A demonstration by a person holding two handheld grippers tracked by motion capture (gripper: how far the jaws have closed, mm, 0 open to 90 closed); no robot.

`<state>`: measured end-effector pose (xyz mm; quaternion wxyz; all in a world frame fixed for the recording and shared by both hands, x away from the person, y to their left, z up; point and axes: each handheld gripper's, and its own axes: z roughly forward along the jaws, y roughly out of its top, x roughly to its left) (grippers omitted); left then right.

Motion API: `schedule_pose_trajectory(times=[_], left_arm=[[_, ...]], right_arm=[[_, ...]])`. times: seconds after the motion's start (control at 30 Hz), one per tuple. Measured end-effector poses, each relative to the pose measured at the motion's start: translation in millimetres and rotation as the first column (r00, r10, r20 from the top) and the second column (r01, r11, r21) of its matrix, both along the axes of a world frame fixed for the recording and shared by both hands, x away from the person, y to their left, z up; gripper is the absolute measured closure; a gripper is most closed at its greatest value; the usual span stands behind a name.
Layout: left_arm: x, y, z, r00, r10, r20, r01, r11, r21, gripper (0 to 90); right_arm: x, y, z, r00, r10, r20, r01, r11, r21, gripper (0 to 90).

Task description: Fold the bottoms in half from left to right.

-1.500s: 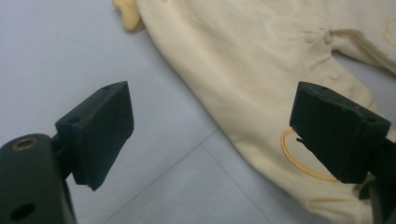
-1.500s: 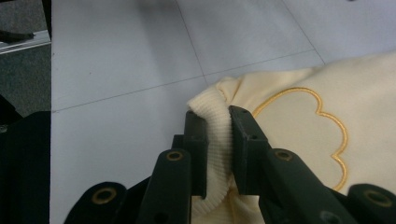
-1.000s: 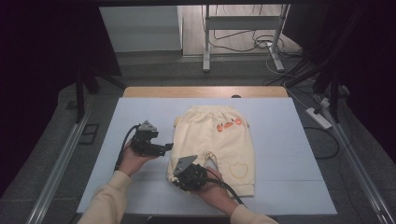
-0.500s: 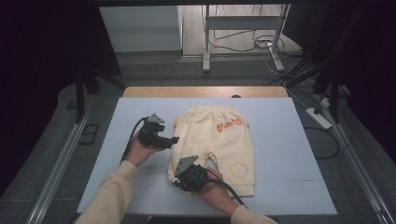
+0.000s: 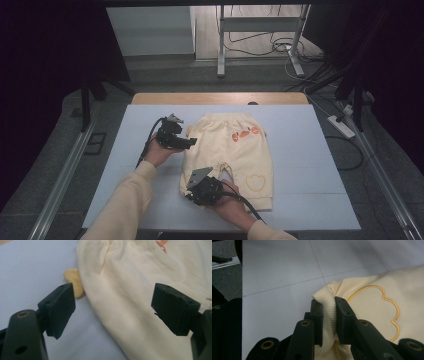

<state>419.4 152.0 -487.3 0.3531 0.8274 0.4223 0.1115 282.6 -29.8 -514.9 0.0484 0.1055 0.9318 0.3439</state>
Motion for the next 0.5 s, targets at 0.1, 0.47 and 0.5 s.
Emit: schedule_pose_trajectory(times=[0.1,0.47,0.5], left_arm=[[6.5,-0.1,-3.9,0.9998,-0.008,-0.017,0.009,0.9999,0.009,21.1],[25.5,2.6,-8.0,0.9982,0.001,-0.060,0.000,1.0000,0.005,21.1],[27.3,2.4,-7.7,0.9978,-0.002,-0.066,0.003,1.0000,0.008,20.6]], right_arm=[[-0.3,-0.3,0.0,1.0000,0.003,0.001,-0.003,1.000,-0.002,77.4],[0.1,-0.1,0.0,1.0000,0.007,0.003,-0.007,1.000,-0.016,77.4],[0.1,-0.2,-0.1,1.0000,0.007,0.004,-0.007,1.000,-0.018,77.4]])
